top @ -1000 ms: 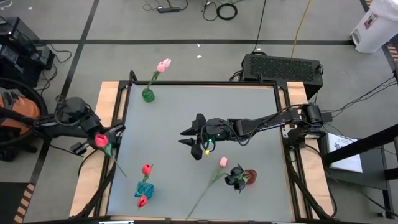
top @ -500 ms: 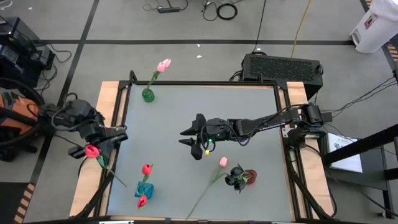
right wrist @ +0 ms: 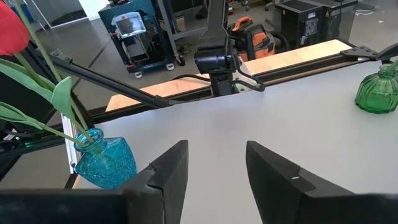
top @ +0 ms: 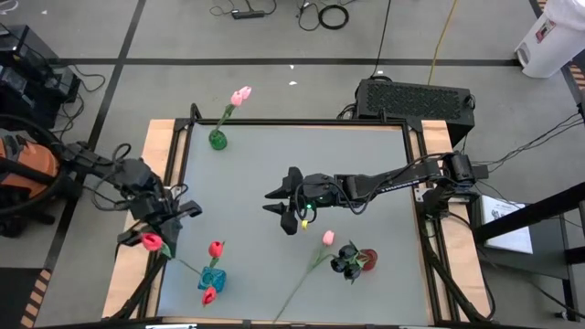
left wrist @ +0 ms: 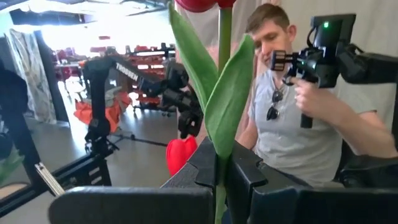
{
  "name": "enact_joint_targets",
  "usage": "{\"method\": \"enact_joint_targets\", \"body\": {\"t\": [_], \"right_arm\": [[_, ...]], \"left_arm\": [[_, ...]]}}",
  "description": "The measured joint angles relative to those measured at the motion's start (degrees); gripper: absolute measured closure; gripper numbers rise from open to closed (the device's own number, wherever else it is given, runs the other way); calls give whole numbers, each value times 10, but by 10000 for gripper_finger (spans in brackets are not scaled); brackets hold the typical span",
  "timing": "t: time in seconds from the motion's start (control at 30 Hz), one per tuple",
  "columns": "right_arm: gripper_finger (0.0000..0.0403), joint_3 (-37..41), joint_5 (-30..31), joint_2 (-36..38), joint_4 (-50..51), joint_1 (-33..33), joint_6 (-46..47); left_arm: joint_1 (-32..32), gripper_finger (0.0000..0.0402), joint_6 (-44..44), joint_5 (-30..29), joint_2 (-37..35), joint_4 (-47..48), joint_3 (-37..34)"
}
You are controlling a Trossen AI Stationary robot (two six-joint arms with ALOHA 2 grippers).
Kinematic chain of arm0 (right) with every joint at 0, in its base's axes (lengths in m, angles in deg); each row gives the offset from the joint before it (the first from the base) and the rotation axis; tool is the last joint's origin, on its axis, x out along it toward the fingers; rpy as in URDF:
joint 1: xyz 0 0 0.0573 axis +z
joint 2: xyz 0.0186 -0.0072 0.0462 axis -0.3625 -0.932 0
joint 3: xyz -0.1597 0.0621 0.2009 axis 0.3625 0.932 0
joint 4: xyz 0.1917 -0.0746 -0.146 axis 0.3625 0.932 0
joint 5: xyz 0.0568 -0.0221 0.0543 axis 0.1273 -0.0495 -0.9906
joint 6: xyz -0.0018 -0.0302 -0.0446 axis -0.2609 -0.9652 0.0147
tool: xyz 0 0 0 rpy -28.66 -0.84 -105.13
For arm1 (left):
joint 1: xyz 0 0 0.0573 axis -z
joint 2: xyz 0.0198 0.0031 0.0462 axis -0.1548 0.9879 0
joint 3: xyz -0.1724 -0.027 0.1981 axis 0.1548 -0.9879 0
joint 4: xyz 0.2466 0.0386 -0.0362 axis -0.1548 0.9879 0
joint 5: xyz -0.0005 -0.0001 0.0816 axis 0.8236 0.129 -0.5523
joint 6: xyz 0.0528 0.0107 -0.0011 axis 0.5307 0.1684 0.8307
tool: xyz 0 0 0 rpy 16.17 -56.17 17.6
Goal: Sort flowers into vase by color
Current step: Put the red flower into the blue vase
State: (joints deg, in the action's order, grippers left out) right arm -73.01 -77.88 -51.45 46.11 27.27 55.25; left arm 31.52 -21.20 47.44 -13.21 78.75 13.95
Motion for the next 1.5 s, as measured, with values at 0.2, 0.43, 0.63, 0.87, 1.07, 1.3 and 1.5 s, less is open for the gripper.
{"method": "enact_joint_targets", "body": {"t": [0.2,0.43,0.63,0.87,1.07,1.3,1.5], "right_arm": [[250,0,0,0,0,0,0],[250,0,0,0,0,0,0],[250,0,0,0,0,0,0],[250,0,0,0,0,0,0],[250,0,0,0,0,0,0],[250,0,0,0,0,0,0],[250,0,0,0,0,0,0]], "left_arm": [[17,387,3,-26,31,0,0],[32,387,1,-28,54,-2,0],[34,387,-2,-28,67,2,0],[34,368,-5,-28,93,2,0],[34,321,-33,-47,102,3,0],[34,269,-34,-50,92,55,0],[34,260,-34,-50,76,122,0]]}}
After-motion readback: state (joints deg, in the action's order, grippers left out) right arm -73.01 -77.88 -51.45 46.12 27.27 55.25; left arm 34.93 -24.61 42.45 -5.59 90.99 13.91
